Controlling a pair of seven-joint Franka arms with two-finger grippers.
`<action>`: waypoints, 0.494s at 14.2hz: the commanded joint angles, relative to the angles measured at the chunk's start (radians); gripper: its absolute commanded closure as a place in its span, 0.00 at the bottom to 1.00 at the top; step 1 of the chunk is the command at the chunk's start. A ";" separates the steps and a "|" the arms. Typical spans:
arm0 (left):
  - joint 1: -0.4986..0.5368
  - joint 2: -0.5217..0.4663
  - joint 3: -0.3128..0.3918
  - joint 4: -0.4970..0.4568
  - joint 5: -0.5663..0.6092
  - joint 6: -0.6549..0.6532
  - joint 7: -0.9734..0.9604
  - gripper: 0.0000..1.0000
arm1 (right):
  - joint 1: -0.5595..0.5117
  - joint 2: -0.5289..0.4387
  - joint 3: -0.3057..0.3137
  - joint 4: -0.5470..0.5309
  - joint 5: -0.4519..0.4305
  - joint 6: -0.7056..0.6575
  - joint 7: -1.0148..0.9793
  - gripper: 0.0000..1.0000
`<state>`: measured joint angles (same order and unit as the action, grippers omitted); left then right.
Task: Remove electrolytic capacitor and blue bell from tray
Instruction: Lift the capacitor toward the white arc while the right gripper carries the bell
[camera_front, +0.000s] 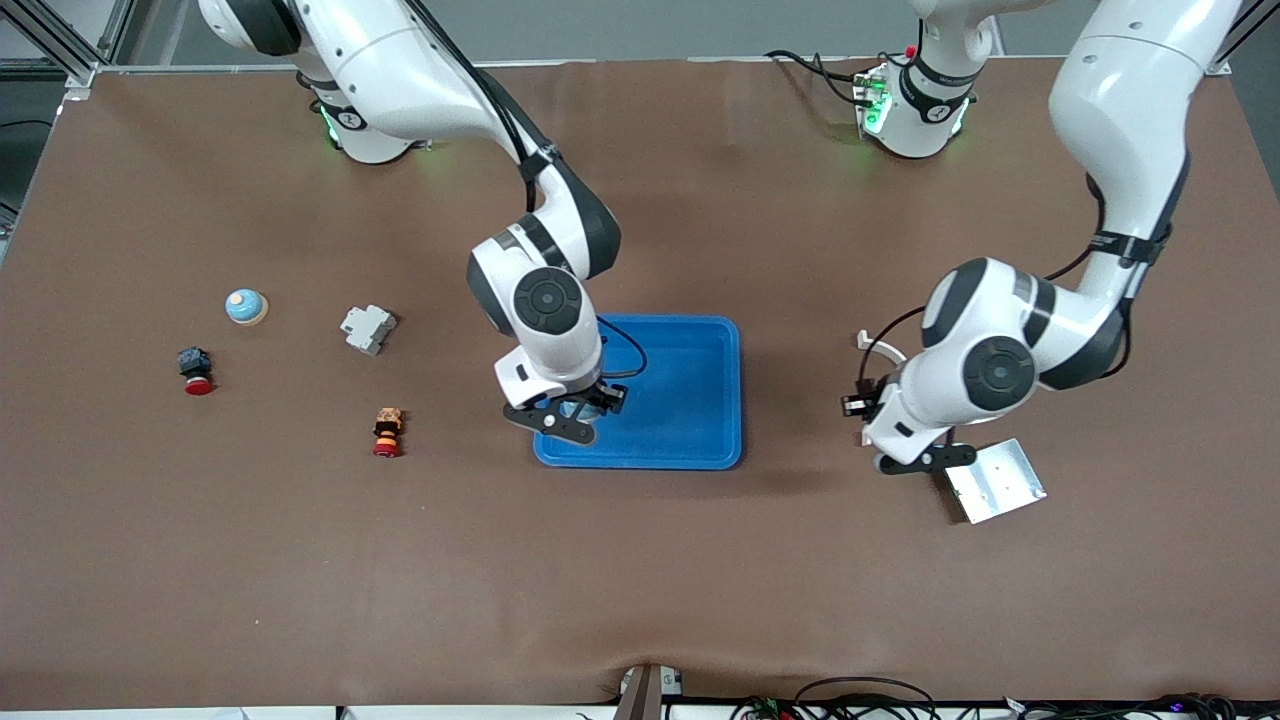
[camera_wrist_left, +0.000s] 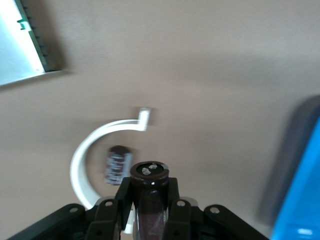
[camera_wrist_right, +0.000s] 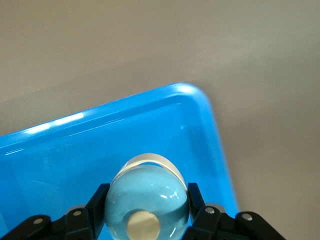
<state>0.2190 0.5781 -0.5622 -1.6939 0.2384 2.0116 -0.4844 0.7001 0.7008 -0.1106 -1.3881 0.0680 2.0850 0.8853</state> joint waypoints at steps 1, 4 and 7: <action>0.120 -0.044 -0.065 -0.087 0.036 0.013 0.110 0.97 | -0.059 -0.130 0.011 -0.118 -0.016 -0.017 -0.124 1.00; 0.178 -0.046 -0.087 -0.130 0.096 0.039 0.162 0.97 | -0.143 -0.272 0.011 -0.309 -0.016 0.044 -0.300 1.00; 0.230 -0.046 -0.107 -0.200 0.166 0.134 0.168 0.97 | -0.232 -0.377 0.011 -0.432 -0.016 0.046 -0.464 1.00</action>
<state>0.4059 0.5715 -0.6400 -1.8151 0.3594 2.0836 -0.3290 0.5214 0.4423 -0.1177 -1.6763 0.0615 2.1050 0.5113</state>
